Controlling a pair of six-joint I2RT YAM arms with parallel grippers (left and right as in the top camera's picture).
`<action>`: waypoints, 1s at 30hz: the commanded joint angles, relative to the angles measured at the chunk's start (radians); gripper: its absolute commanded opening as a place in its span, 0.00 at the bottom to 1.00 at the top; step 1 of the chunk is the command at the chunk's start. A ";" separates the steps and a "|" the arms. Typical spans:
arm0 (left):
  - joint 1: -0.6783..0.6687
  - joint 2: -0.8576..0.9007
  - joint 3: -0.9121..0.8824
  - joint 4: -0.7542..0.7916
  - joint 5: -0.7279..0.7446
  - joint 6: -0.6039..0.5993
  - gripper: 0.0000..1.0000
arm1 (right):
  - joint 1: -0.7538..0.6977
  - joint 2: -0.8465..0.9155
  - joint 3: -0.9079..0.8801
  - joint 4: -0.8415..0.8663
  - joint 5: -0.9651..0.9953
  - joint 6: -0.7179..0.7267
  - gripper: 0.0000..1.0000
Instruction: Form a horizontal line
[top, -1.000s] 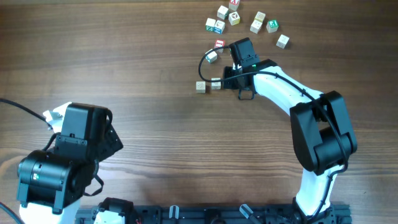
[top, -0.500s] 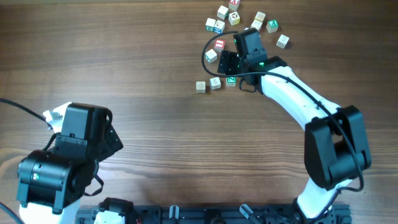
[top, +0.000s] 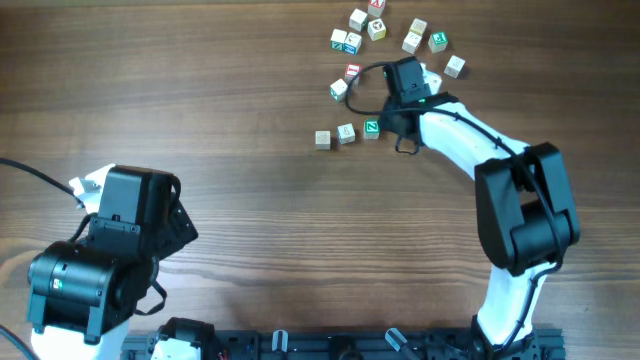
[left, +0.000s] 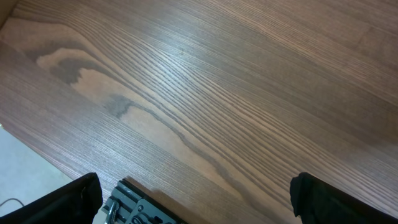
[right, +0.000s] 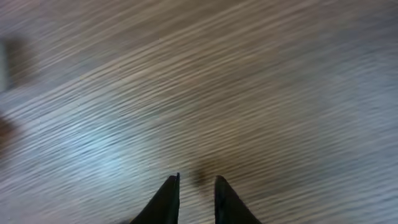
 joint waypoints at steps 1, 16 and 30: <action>0.008 -0.006 -0.004 0.002 -0.016 -0.021 1.00 | -0.018 0.001 0.000 -0.009 -0.075 -0.001 0.16; 0.008 -0.006 -0.004 0.002 -0.016 -0.021 1.00 | -0.016 0.002 0.000 -0.039 -0.206 -0.100 0.05; 0.008 -0.006 -0.004 0.002 -0.016 -0.021 1.00 | -0.016 0.017 0.000 0.017 -0.412 -0.325 0.05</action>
